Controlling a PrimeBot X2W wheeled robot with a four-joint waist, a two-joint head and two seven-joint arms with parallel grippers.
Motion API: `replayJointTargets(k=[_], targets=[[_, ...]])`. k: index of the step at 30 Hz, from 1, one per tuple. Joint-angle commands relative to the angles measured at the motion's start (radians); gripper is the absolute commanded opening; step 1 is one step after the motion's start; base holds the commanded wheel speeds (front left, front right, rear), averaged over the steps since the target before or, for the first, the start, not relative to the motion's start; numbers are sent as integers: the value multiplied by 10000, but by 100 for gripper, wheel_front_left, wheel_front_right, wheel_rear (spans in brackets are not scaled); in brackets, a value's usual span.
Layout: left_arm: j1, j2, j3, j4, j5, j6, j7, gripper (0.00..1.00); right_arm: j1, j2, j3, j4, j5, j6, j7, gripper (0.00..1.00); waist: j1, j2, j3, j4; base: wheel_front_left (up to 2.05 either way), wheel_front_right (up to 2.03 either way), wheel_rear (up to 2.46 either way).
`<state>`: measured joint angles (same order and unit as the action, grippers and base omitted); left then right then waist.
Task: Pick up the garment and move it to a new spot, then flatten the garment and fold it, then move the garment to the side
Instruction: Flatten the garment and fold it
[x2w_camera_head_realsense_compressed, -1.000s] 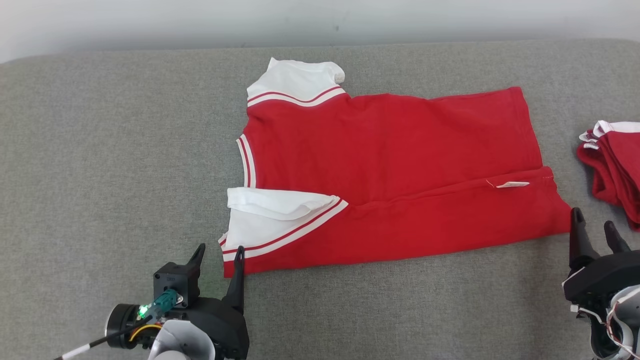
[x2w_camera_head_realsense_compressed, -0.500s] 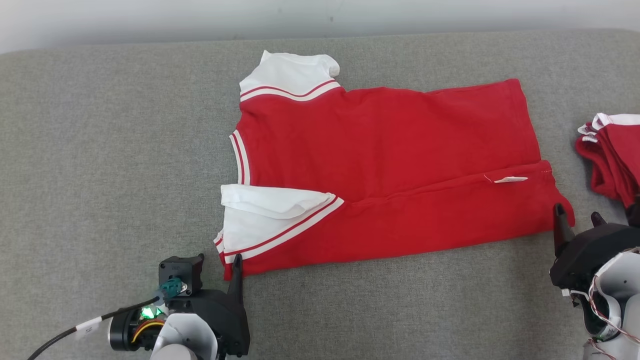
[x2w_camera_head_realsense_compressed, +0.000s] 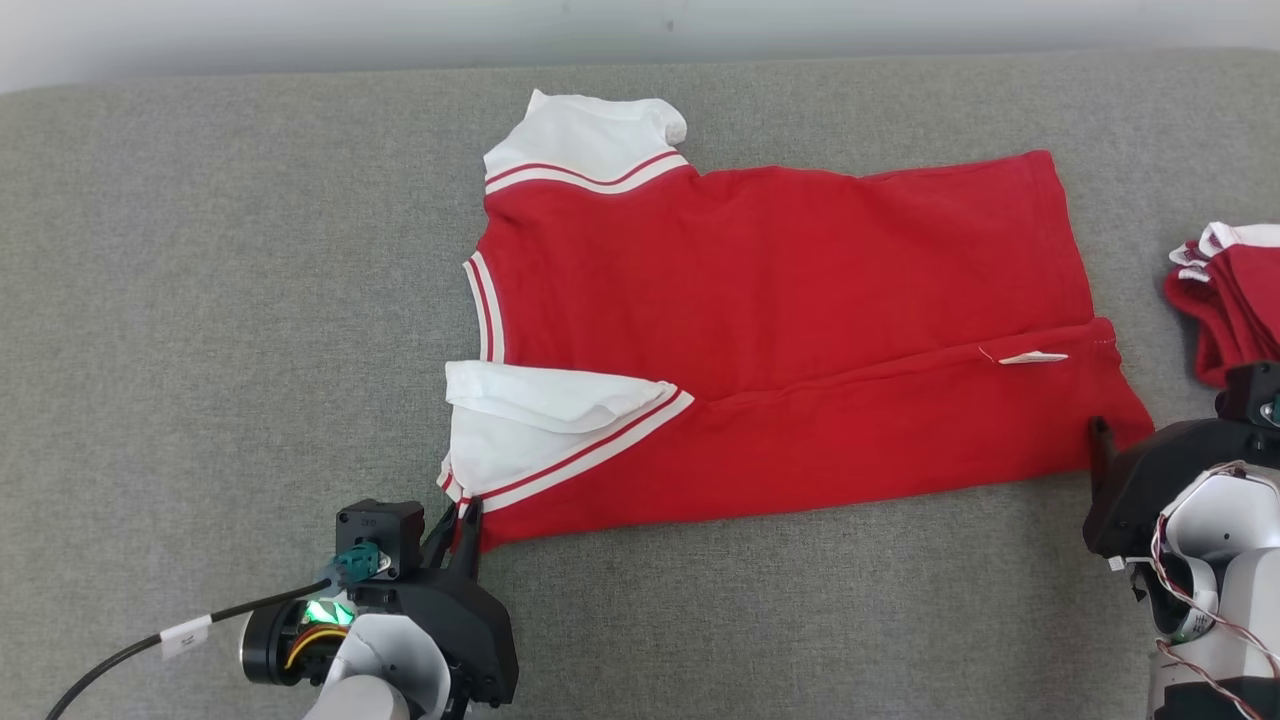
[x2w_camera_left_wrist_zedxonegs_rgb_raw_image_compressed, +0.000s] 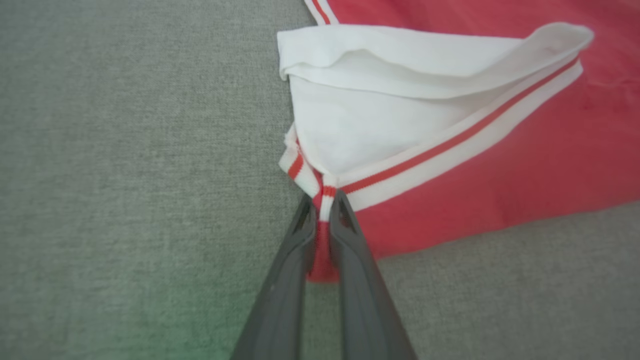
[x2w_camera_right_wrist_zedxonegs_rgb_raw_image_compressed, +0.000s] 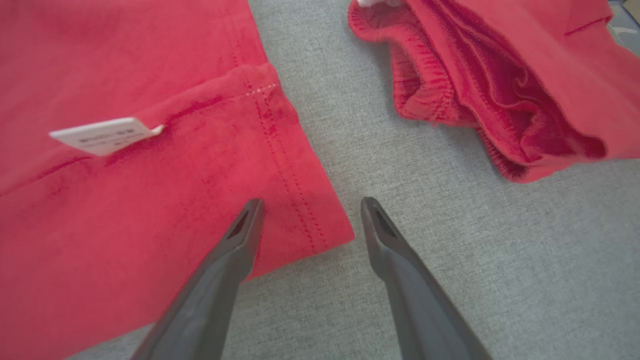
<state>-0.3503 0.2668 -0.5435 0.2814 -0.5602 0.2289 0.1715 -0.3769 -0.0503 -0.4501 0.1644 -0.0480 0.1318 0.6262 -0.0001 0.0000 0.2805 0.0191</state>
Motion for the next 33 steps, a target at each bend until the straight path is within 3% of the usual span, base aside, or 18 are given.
replayJointTargets(k=[1, 11, 12, 13, 14, 15, 26, 33], targets=[[-20, 42, -32, 113, -39, 0, 5, 0, -131, 12, -72, 150, -154, -22, 69, 100, 1, 0, 7, 6, 0, 0, 0], [-262, 92, -142, 56, 75, -100, -160, 0, -848, 25, -279, 1407, -312, -22, 272, 100, 1, 0, 188, 53, 0, 0, 0], [-277, 95, -149, 59, 64, -119, -167, 0, -899, 31, -286, 1526, -267, -22, 273, 88, 1, 0, 206, 57, 0, 0, 0], [-303, 98, -152, 64, 54, -135, -162, 0, -954, 37, -282, 1618, -223, -22, 257, 42, 1, 0, 224, 63, 0, 0, 0], [-328, 99, -154, 66, 42, -148, -154, 0, -997, 42, -265, 1688, -182, -22, 218, 7, 1, 0, 238, 72, 0, 0, 0], [-332, 100, -154, 68, 21, -157, -164, 0, -1010, 43, -209, 1755, -112, -22, 202, 0, 1, 0, 241, 78, 0, 0, 0], [377, 366, 97, -446, -394, -56, -103, 0, -64, 20, -1, 778, 1064, -22, -132, 0, 1, 0, -308, 180, 0, 0, 0], [1504, 831, 267, -1458, -592, 423, 146, 0, 1614, 6, 127, -670, 2210, -22, 14, 0, 1, 0, -730, 149, 0, 0, 0]])
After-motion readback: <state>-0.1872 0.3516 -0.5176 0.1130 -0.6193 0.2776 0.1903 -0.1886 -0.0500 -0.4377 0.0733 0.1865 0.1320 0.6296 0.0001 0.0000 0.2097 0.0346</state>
